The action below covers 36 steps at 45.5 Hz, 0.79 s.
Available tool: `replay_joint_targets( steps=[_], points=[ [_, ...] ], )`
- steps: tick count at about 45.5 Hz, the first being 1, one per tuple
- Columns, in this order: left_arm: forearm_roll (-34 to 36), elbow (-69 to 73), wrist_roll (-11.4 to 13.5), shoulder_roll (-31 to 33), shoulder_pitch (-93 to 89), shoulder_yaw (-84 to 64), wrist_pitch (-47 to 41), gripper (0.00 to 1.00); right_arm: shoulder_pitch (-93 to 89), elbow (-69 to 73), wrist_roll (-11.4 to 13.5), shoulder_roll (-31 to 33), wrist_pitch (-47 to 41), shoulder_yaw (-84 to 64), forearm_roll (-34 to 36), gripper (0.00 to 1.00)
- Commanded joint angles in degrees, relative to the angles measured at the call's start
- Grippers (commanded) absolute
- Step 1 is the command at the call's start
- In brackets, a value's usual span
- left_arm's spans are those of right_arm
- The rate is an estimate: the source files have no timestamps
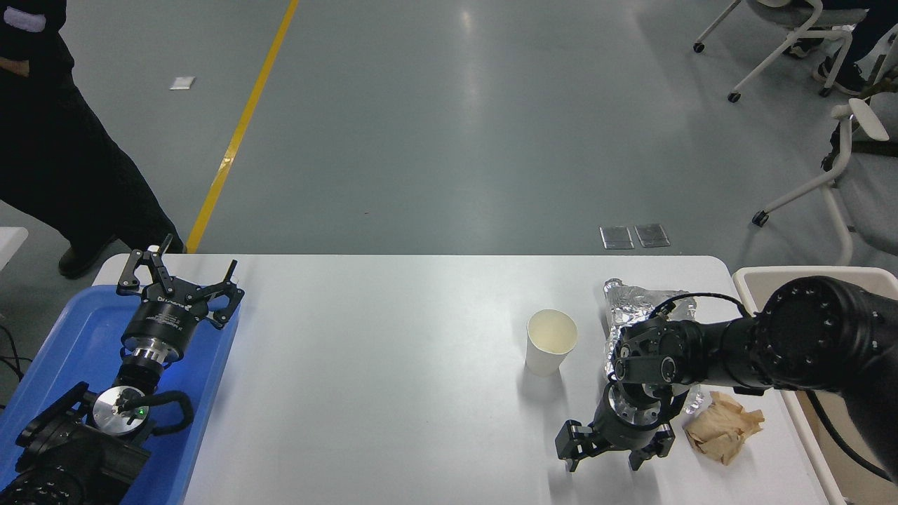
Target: Pick up paper cup place in dustbin
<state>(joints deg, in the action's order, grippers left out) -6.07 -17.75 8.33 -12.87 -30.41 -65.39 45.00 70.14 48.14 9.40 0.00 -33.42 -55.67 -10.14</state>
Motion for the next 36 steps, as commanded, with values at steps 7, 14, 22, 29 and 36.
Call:
replay_joint_targets(
  steps=[7,14,22,29,36],
  points=[
    [0.0,0.0,0.02,-0.05,0.0,0.0,0.0,0.99,0.43,0.03,0.01,0.0,0.02,-0.05,0.56,1.0],
    [0.09,0.0,0.02,0.03,0.0,0.0,0.0,0.99,0.52,0.03,0.09,0.0,0.02,-0.05,0.56,1.0],
    [0.0,0.0,0.02,-0.05,0.0,0.0,0.0,0.99,0.96,0.03,0.01,0.0,0.02,-0.05,0.64,1.0],
    [0.0,0.0,0.02,-0.05,0.0,0.0,0.0,0.99,1.31,0.03,0.01,0.0,-0.07,0.04,0.73,1.0],
    [0.0,0.0,0.02,0.04,0.0,0.0,0.0,0.99,2.19,0.12,0.09,0.0,-0.07,0.04,0.91,1.0]
  ],
)
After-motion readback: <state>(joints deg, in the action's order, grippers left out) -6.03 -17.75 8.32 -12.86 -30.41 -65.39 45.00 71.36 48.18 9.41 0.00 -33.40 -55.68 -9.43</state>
